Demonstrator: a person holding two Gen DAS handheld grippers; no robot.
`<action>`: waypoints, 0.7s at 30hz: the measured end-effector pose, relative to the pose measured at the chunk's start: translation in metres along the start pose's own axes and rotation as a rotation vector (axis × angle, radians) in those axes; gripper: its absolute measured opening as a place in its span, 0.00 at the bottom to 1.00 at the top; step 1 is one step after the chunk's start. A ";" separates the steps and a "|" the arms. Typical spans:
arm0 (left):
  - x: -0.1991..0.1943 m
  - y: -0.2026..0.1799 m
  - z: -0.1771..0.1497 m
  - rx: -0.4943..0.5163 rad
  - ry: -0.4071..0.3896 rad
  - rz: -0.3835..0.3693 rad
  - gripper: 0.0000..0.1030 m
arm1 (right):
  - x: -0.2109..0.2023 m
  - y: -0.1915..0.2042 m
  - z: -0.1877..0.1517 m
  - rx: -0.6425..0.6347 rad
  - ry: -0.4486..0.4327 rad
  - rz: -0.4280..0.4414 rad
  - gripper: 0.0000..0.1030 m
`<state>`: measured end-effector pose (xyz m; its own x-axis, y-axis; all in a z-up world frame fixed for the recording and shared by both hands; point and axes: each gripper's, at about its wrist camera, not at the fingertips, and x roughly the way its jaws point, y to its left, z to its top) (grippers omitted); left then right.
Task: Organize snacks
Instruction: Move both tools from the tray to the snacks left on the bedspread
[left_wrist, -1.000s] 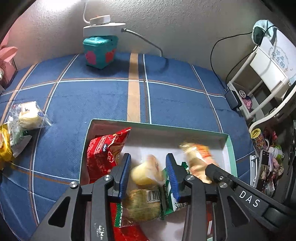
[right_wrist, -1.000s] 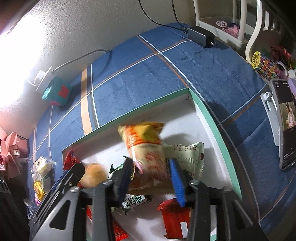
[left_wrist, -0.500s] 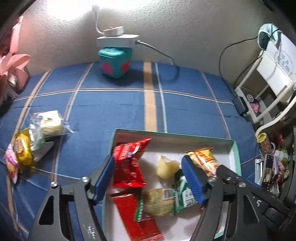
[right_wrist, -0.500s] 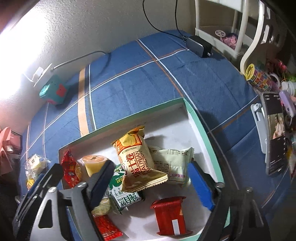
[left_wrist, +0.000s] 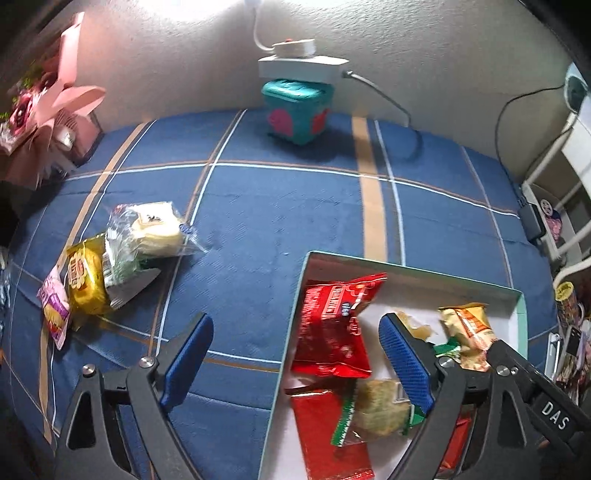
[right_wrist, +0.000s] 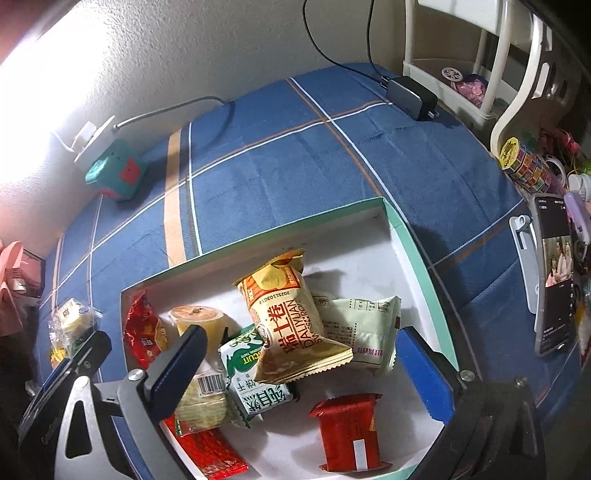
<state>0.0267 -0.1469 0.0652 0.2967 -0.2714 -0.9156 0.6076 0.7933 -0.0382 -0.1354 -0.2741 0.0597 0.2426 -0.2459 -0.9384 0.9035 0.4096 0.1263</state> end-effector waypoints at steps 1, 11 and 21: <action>0.002 0.001 0.000 -0.006 0.005 0.009 0.98 | 0.001 0.000 0.000 -0.002 0.003 -0.003 1.00; 0.011 0.010 -0.002 -0.029 0.029 0.035 1.00 | 0.009 0.006 -0.004 -0.022 0.028 -0.015 1.00; 0.010 0.020 -0.005 -0.037 0.041 0.051 1.00 | 0.012 0.015 -0.008 -0.045 0.029 -0.027 1.00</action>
<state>0.0384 -0.1312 0.0536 0.2955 -0.2081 -0.9324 0.5647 0.8253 -0.0052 -0.1221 -0.2636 0.0477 0.2072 -0.2324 -0.9503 0.8927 0.4423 0.0865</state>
